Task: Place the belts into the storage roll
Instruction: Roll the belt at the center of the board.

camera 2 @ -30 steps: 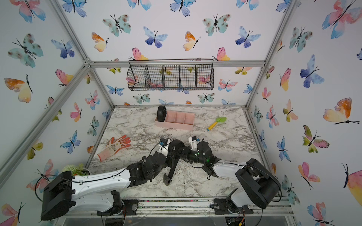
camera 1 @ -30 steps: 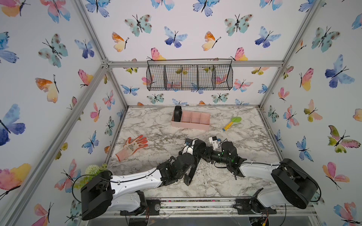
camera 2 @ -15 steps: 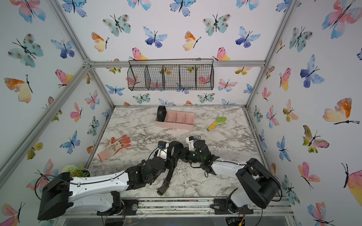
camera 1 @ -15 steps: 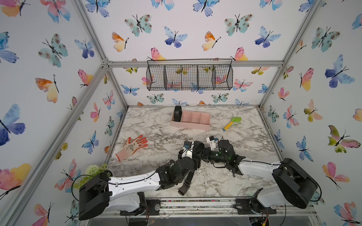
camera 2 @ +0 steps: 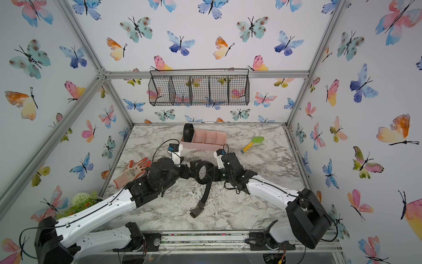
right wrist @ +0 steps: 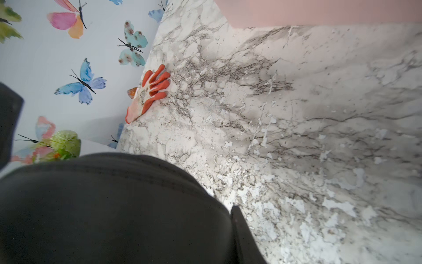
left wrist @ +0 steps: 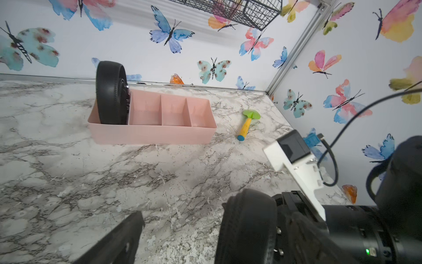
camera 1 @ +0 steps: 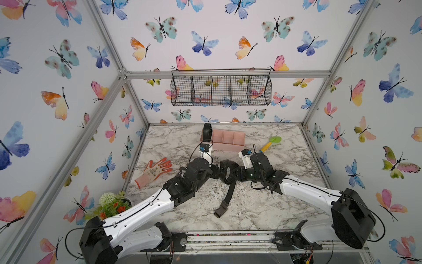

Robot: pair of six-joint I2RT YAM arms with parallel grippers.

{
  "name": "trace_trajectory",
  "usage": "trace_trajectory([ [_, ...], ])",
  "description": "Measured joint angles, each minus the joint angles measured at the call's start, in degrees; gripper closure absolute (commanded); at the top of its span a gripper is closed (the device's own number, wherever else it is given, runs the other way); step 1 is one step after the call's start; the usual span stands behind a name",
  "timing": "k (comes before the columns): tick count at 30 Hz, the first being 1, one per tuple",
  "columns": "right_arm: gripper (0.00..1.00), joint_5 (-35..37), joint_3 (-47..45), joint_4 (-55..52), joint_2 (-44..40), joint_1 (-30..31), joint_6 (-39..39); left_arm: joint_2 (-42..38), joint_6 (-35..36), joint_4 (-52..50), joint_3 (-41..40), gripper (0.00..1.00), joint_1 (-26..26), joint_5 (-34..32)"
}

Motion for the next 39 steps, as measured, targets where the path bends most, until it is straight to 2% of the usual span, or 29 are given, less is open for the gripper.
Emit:
trace_trajectory([
  [2, 0.97, 1.88, 1.49, -2.84, 0.00, 0.00, -3.61, 1.97, 1.11, -4.02, 4.11, 0.01, 1.99, 5.14],
  [6, 0.96, 5.09, 4.48, -7.17, 0.00, 0.00, -9.79, 8.90, 3.72, -10.82, 13.31, 0.00, 2.58, 14.49],
  [10, 0.97, 8.33, 6.49, -9.77, 0.00, 0.00, -14.82, 13.40, 5.46, -14.91, 15.58, 0.00, 2.58, 21.81],
  [13, 0.97, 10.10, 7.10, -11.08, 0.00, 0.00, -17.92, 15.37, 6.23, -17.62, 15.58, 0.00, 2.60, 24.83],
  [19, 0.97, 10.84, 7.10, -12.07, 0.00, 0.00, -21.35, 17.11, 7.39, -19.56, 16.20, 0.02, 3.37, 27.36],
  [27, 0.97, 10.73, 6.29, -11.93, -0.83, -0.11, -22.05, 18.56, 7.50, -18.67, 16.31, 0.06, 3.48, 27.87],
  [32, 0.97, 9.73, 5.35, -11.67, -2.45, -0.04, -22.08, 18.67, 6.86, -15.21, 14.95, 0.12, 4.02, 28.17],
  [39, 0.97, 8.98, 4.17, -11.65, -3.21, -0.04, -22.08, 18.69, 6.21, -11.41, 14.08, 0.15, 4.85, 28.74],
])
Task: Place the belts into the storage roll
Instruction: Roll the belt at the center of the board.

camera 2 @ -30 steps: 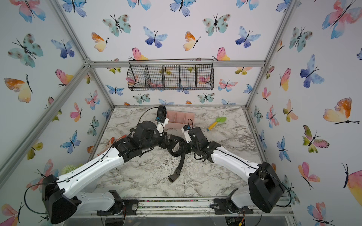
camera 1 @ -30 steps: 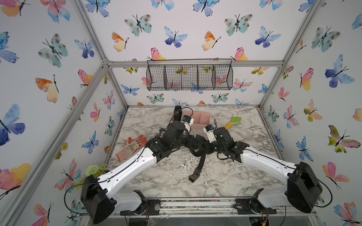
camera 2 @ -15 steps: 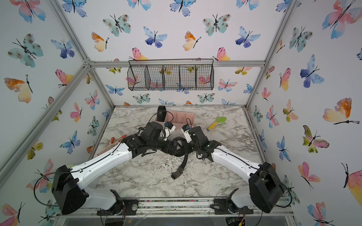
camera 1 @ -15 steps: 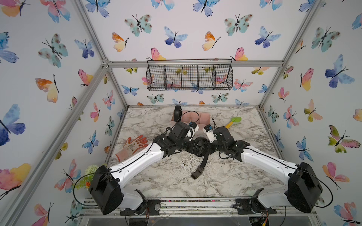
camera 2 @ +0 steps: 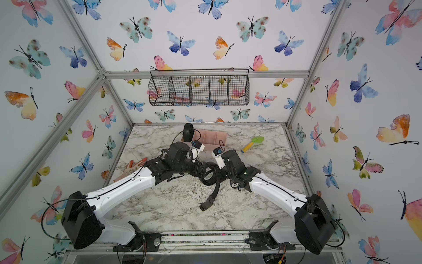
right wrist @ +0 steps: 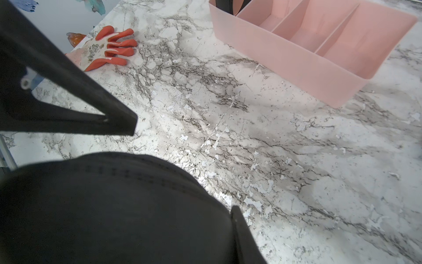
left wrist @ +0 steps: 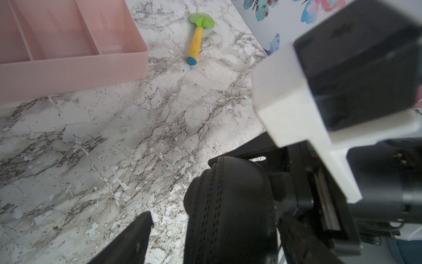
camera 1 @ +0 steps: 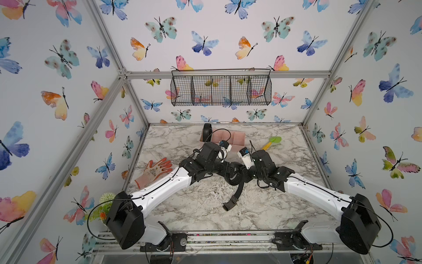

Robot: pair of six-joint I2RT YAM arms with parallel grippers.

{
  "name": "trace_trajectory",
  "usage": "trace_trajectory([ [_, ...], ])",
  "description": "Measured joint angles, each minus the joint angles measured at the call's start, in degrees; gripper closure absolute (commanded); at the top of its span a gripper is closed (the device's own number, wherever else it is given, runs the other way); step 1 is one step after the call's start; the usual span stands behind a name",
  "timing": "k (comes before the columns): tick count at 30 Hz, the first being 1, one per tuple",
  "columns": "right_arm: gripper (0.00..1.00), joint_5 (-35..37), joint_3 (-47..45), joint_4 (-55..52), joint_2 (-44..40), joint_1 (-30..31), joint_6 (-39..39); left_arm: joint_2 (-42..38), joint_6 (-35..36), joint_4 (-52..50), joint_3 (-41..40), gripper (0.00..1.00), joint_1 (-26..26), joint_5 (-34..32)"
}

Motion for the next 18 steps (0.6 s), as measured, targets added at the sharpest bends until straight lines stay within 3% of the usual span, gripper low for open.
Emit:
trace_trajectory([
  [9, 0.97, -0.39, -0.81, 0.31, -0.04, 0.00, 0.07, 1.88, -0.20, 1.79, 0.00, 0.19, 0.07, 1.81],
  [18, 0.97, -0.70, -0.87, 0.35, -0.17, -0.02, 0.24, 3.13, -0.02, 1.95, 0.00, 0.32, 0.22, 3.04],
])
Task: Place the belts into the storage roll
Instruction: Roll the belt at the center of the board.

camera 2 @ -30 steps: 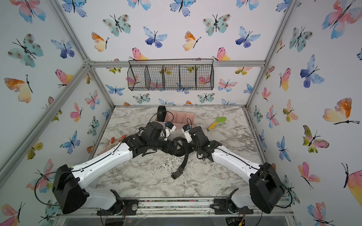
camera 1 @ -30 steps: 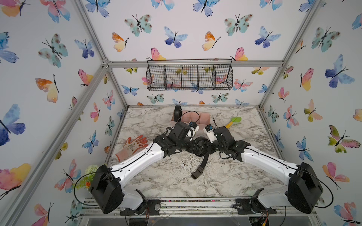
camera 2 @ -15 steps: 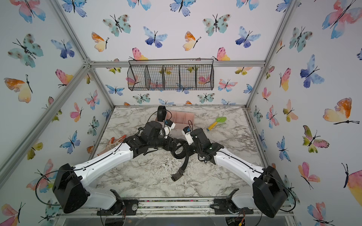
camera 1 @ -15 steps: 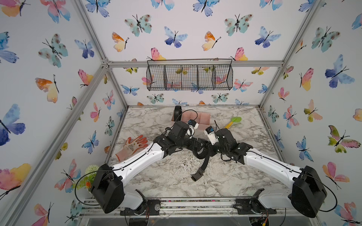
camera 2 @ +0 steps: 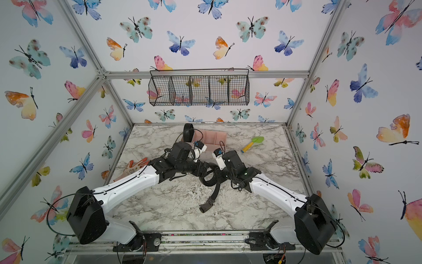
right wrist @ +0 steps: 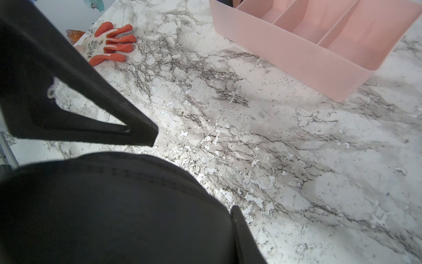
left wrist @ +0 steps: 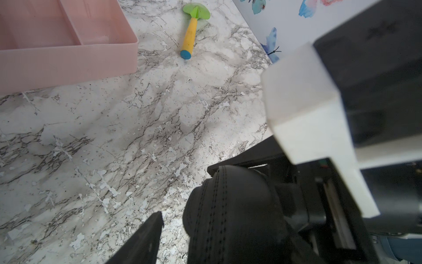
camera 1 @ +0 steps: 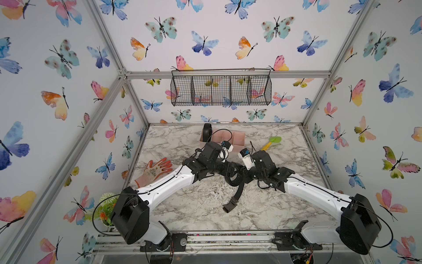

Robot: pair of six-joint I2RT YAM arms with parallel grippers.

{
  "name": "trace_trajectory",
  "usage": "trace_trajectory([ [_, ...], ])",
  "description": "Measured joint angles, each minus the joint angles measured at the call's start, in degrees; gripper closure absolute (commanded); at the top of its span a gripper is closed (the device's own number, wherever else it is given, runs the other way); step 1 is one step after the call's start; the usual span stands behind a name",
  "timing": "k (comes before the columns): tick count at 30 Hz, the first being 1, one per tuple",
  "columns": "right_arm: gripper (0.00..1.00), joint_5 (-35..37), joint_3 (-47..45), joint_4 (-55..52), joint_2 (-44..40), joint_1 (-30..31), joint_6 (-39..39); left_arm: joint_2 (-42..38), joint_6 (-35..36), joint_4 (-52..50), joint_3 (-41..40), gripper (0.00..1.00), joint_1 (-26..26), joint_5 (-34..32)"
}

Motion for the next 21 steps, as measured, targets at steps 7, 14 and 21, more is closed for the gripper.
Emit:
trace_trajectory([
  [7, 0.97, -0.13, -0.28, 0.00, -0.09, 0.00, 0.00, 0.33, 0.24, 0.39, 0.00, 0.47, 0.00, 0.96],
  [14, 0.97, -0.22, -1.05, 0.39, -0.52, 0.00, 0.44, 0.57, 0.39, 0.28, 0.00, 0.53, 0.00, 1.01],
  [21, 0.97, -0.72, -1.16, 0.26, -0.83, -0.07, 0.22, 0.57, 1.36, -0.17, 0.09, 0.60, 0.00, 1.07],
])
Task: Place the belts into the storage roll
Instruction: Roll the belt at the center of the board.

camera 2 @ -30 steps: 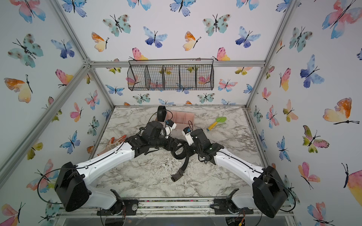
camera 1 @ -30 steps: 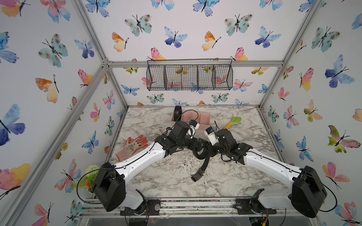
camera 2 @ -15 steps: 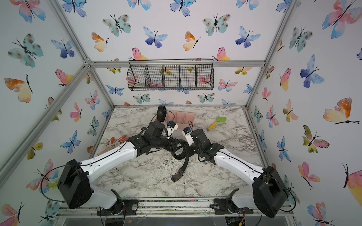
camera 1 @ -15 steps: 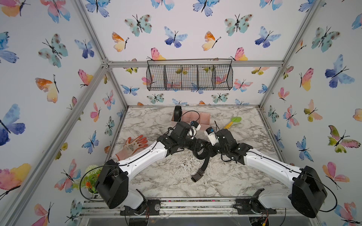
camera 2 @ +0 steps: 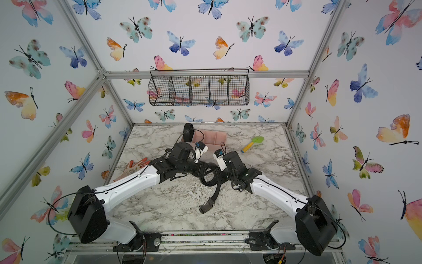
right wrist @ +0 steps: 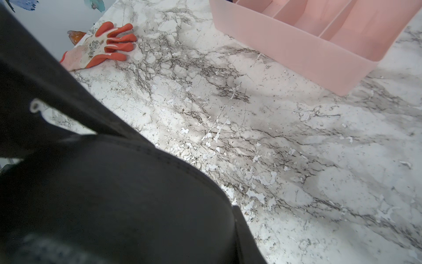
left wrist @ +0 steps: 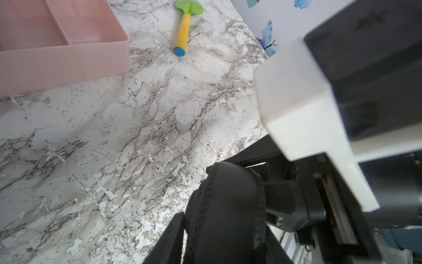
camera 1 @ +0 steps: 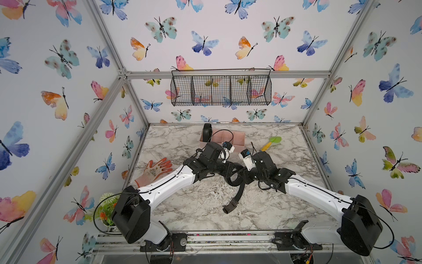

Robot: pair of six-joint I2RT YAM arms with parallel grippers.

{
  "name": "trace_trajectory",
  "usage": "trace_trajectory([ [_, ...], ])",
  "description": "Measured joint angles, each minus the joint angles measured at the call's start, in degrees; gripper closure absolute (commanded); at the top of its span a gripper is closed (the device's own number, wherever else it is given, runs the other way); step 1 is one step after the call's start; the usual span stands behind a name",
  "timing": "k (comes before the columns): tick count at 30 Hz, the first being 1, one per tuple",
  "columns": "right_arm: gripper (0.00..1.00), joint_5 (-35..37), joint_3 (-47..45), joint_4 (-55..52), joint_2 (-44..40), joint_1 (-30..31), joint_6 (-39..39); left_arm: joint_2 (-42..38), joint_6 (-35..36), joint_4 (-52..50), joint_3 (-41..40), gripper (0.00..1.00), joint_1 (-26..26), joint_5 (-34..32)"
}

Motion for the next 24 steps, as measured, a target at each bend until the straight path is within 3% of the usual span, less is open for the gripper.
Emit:
trace_trajectory([
  [17, 0.96, -1.53, 0.00, -2.40, 0.02, -0.59, -3.74, 2.43, 3.26, -5.20, 3.08, 0.75, 0.22, 2.47],
  [22, 0.88, -1.57, 0.02, -2.40, 0.02, -0.61, -3.69, 2.56, 3.52, -6.27, 3.76, 0.77, 0.22, 2.43],
  [24, 0.81, -1.64, 0.02, -2.23, 0.02, -0.61, -3.34, 2.54, 3.76, -6.49, 3.91, 0.79, 0.22, 2.16],
])
